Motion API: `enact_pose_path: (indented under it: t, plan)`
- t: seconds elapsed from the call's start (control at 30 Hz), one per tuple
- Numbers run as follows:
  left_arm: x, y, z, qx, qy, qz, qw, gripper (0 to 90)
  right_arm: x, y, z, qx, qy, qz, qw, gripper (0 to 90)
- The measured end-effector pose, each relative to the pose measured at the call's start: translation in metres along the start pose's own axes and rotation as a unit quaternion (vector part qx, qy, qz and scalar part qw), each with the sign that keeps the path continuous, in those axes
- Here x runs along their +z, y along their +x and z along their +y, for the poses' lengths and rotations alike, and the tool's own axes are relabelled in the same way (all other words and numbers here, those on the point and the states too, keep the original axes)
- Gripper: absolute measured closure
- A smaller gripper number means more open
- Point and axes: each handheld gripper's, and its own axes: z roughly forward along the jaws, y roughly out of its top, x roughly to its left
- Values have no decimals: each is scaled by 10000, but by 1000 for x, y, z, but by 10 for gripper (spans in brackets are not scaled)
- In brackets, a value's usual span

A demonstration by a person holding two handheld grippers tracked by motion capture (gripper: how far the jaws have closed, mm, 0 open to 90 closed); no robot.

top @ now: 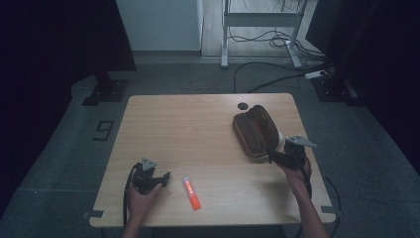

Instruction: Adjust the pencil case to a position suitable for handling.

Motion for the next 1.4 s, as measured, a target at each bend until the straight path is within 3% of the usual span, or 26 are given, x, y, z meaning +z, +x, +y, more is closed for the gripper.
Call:
enact_pose_path:
  t: [0.77, 0.97, 1.07, 1.17, 1.2, 1.37, 1.4]
  plan:
    - [0, 0, 0, 3, 3, 1, 10000, 233, 42, -15, 16, 226, 167, -81, 9996, 267]
    - [0, 0, 0, 2, 2, 1, 10000, 233, 53, -15, 12, 229, 270, -24, 9994, 367]
    - [0, 0, 0, 2, 0, 0, 10000, 233, 59, -15, 9, 234, 386, 52, 9990, 532]
    - [0, 0, 0, 3, 1, 2, 10000, 234, 62, -16, 7, 222, 451, 106, 9987, 593]
    - [0, 0, 0, 4, 1, 0, 10000, 233, 64, -17, 6, 224, 530, 126, 9983, 673]
    - [0, 0, 0, 3, 2, 1, 10000, 234, 64, -19, 3, 189, 491, 53, 9986, 760]
    - [0, 0, 0, 2, 2, 0, 10000, 233, 63, -20, 1, 197, 383, 40, 9991, 791]
